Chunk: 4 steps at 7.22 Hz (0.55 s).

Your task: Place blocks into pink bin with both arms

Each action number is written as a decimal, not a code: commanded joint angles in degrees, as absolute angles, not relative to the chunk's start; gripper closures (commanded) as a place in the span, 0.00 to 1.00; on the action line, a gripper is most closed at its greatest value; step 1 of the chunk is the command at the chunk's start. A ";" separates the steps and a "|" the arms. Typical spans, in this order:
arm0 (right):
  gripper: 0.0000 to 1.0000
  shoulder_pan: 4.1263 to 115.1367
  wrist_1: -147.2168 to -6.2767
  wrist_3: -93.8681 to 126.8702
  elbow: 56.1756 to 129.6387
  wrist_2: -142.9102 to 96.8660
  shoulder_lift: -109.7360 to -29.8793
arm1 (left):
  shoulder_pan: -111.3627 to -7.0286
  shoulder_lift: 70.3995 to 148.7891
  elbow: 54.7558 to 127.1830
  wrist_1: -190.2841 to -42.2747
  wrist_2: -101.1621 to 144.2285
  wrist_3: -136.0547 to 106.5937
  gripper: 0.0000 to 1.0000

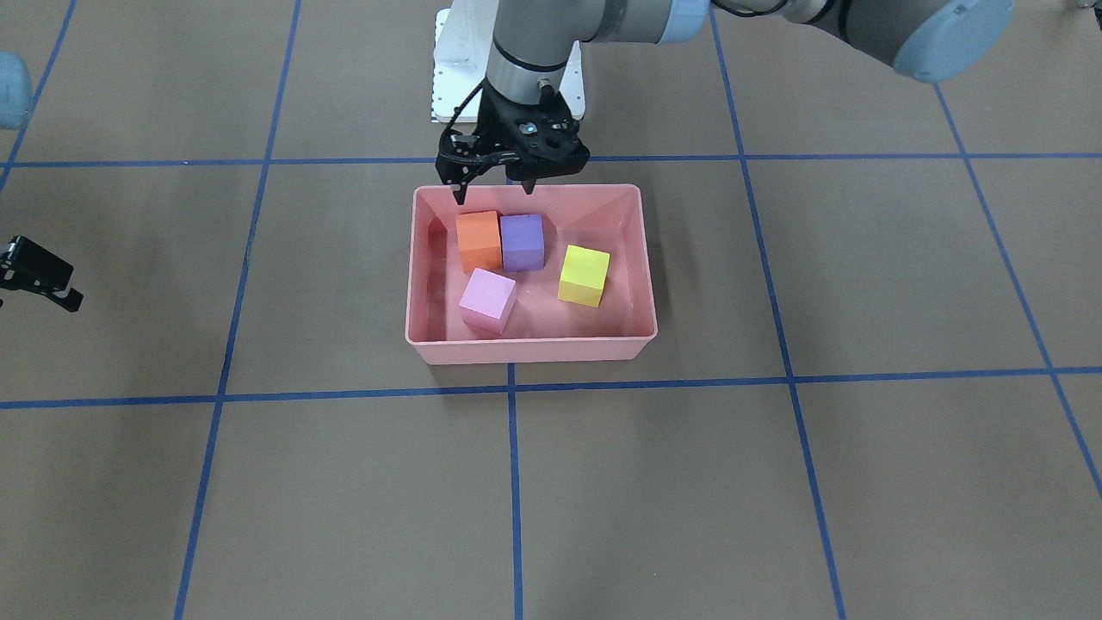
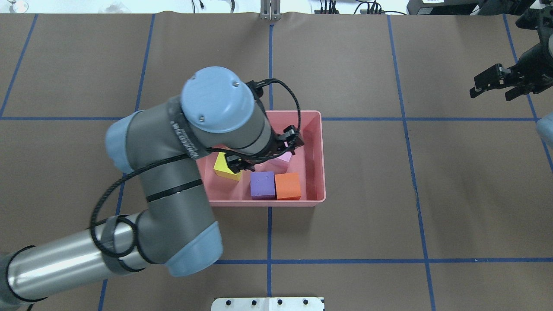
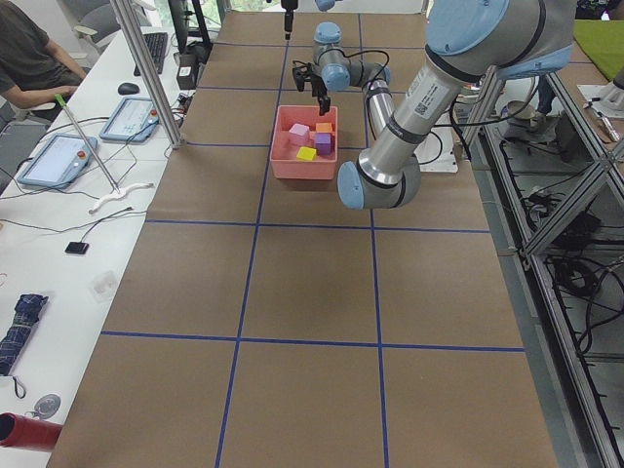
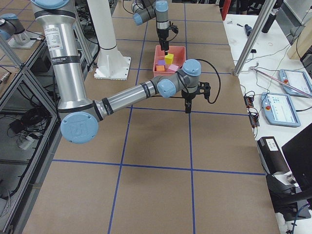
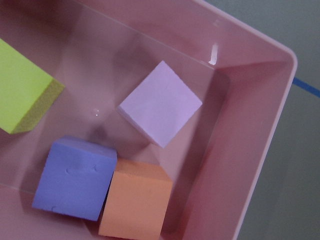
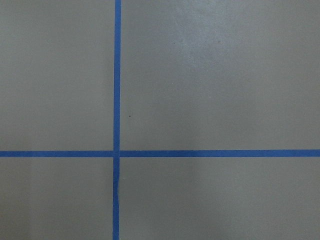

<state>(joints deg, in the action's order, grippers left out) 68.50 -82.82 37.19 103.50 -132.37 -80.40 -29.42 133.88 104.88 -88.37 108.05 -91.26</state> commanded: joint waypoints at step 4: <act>0.00 74.08 -83.14 27.77 102.83 -130.42 -85.16 | -52.30 95.68 125.33 -87.45 121.51 -48.81 0.00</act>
<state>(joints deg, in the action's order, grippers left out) 72.54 -83.04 29.09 103.05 -129.76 -84.45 -43.74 102.71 124.35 -87.10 116.19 -61.71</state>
